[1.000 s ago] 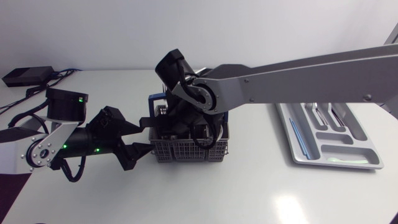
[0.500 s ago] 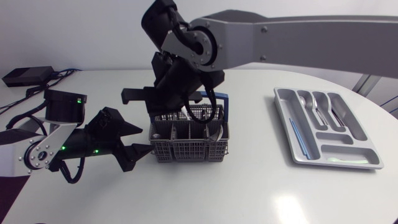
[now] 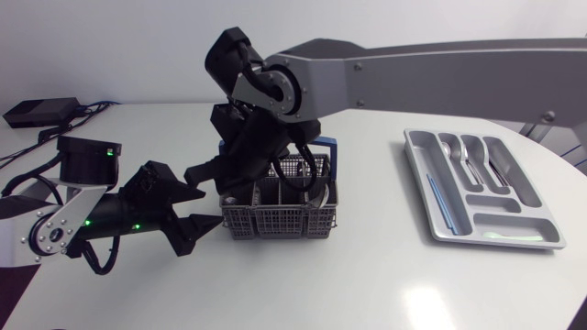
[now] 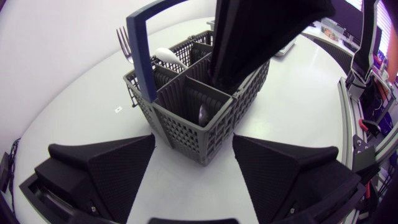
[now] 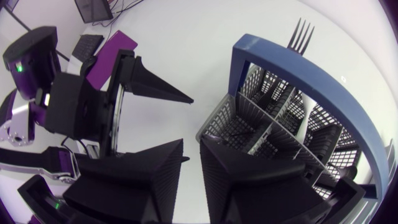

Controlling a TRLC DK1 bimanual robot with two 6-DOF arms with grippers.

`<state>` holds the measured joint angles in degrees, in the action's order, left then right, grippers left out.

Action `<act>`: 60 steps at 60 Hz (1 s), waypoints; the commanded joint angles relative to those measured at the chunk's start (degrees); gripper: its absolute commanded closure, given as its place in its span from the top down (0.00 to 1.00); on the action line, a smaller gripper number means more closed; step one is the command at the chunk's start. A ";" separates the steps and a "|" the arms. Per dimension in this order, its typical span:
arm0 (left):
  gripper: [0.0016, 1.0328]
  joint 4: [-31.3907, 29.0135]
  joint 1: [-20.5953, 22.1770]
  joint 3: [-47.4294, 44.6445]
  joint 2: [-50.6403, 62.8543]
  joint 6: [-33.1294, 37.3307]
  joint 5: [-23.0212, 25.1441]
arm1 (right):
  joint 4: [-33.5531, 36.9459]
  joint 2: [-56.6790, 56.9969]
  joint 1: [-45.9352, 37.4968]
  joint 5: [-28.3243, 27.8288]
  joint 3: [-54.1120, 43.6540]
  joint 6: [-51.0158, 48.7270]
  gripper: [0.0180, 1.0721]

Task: Sort the cutlery from the basket into the organizer compartments.

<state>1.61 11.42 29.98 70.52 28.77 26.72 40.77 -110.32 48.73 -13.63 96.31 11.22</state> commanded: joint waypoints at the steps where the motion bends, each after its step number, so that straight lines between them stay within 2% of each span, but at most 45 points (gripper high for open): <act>1: 0.83 0.33 -0.96 -0.97 -0.65 1.64 0.17 | 0.18 -1.12 -0.74 -0.35 -0.86 -7.18 0.27; 30: 0.83 -0.02 -2.37 -1.68 -2.41 3.04 0.26 | 1.33 -4.29 -1.18 -1.93 0.72 -26.52 0.27; 41: 0.83 -0.02 -2.54 -0.36 -3.11 3.57 0.17 | -2.37 -2.44 -0.57 -1.23 -2.36 -28.89 0.27; 45: 0.83 -0.64 -2.54 1.05 -3.02 3.57 0.17 | -4.12 -1.30 0.14 0.62 -4.55 -29.24 0.27; 49: 0.83 -0.90 -2.54 1.75 -3.11 3.57 0.17 | -6.06 -0.33 0.93 1.85 -6.49 -29.86 0.35; 60: 0.83 -2.31 -2.81 3.33 -5.13 4.80 0.09 | -10.63 5.03 2.33 4.22 -12.11 -29.15 0.35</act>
<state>0.03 9.08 30.87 66.85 31.70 26.72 31.66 -109.60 50.24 -10.57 87.20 -17.21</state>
